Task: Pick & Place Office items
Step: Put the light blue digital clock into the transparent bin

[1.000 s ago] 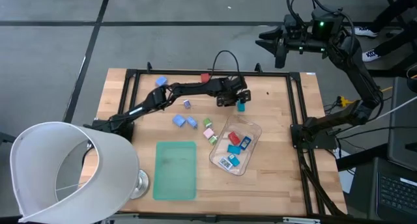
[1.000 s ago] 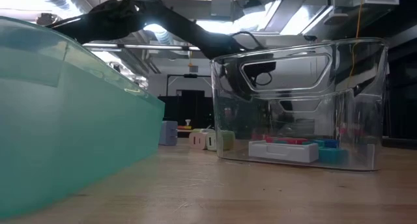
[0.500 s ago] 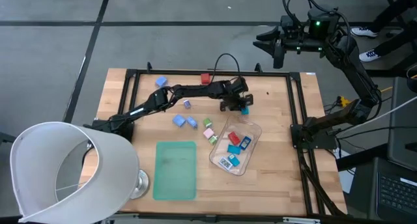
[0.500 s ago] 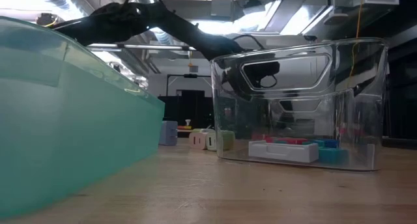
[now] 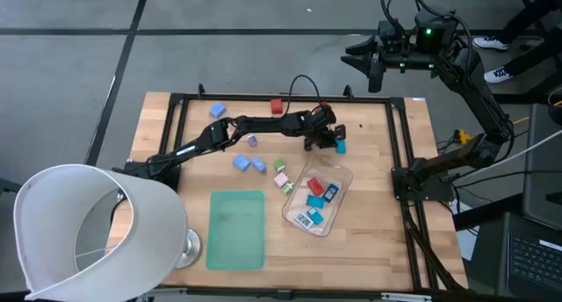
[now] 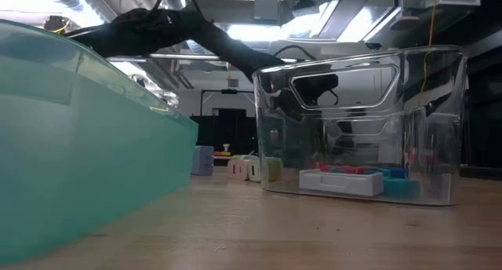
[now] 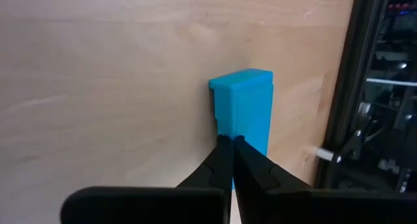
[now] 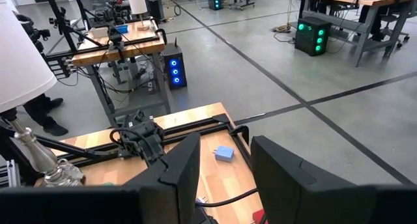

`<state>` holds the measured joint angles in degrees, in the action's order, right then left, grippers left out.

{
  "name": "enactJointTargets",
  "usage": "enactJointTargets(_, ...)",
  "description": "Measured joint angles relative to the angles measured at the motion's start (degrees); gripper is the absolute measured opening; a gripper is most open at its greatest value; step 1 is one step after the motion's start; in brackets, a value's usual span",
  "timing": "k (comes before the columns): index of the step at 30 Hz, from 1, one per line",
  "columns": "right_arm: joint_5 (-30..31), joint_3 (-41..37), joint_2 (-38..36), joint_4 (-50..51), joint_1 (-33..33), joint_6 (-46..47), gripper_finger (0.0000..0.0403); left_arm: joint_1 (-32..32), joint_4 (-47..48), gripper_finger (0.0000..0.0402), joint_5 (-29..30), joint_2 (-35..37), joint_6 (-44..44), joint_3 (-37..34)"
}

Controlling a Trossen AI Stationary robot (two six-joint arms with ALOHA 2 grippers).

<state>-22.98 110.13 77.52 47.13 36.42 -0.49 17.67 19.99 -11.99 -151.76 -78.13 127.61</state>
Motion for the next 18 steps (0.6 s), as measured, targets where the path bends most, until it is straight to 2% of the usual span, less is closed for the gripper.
enactJointTargets(18,-0.02,0.0,0.0,-0.85,0.41,-1.53,0.0136,-0.85,-8.73,0.0001,0.16,3.25,1.75,-0.04)
